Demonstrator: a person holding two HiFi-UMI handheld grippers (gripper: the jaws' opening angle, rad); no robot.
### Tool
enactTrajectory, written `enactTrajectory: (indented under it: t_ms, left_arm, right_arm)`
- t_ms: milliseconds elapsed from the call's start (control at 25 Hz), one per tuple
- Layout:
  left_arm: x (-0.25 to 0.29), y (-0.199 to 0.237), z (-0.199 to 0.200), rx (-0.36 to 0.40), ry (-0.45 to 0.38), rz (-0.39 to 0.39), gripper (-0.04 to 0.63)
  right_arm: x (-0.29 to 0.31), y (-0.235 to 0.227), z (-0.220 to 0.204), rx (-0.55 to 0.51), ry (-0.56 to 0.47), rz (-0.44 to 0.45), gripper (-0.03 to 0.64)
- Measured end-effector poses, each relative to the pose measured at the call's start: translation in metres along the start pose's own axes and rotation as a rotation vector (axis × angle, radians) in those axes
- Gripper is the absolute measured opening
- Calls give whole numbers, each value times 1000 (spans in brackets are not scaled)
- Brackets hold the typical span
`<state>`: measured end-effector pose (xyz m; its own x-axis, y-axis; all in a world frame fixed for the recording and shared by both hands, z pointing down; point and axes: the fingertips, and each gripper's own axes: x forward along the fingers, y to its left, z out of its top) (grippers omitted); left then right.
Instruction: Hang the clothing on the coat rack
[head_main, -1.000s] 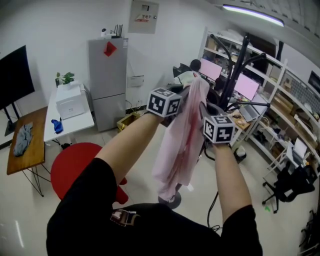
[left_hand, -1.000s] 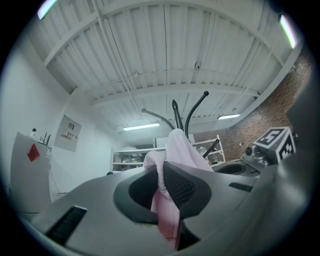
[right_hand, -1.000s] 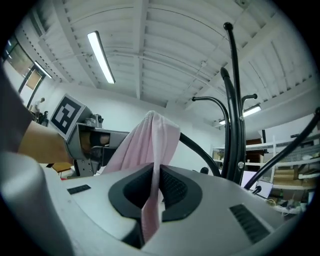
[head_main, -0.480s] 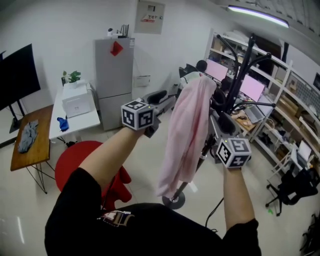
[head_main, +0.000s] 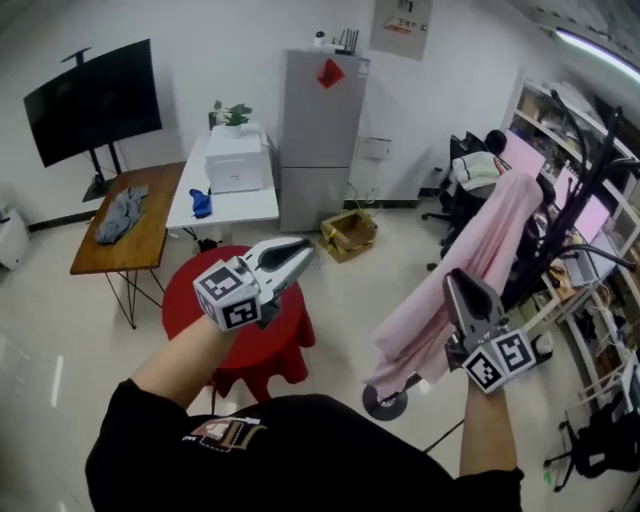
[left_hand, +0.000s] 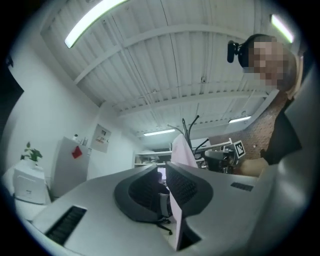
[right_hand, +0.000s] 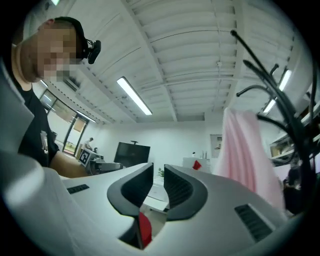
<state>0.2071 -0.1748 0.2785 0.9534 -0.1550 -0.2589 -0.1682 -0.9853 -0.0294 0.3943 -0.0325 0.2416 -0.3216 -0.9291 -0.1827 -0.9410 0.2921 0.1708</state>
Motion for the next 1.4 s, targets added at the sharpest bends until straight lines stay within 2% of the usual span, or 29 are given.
enactTrajectory:
  t_ms: [120,280,360,480,600,760,840,960,1120,1400]
  left_arm:
    - [-82,27,-20,-17,52,99,2]
    - [-186,62,-53,-43,170,198,0]
    - [-235,80,-69,-85,204,258,0]
    - [-303,102,-97,-163,237,345,0]
    - [-362,119,-130,-200,278,425,0]
    - [-426,116,-173,-297,309,550,0]
    - [-443,107,-190,-332,307,588,0]
    - [-453,101,-202,-353,302,600,0]
    - [-453,92,-209,-368,307,607,0]
    - [-435,93,-213,-380,306,575,0]
  right_arm:
    - [53,50,-36,33,8,144,9]
    - [128,129,-86,106,41,319,0]
    - [161,171,-116,161,69,397,0]
    - [205,232,-174,249,145,468,0]
    - [240,287,-239,328,241,511,0]
    - [248,356,-314,374,396,600,0]
    - [243,376,-341,393,470,624,0]
    - [240,387,-365,401,535,627,0]
    - [237,387,-364,393,544,644,0]
    - [232,369,-358,383,542,613,0]
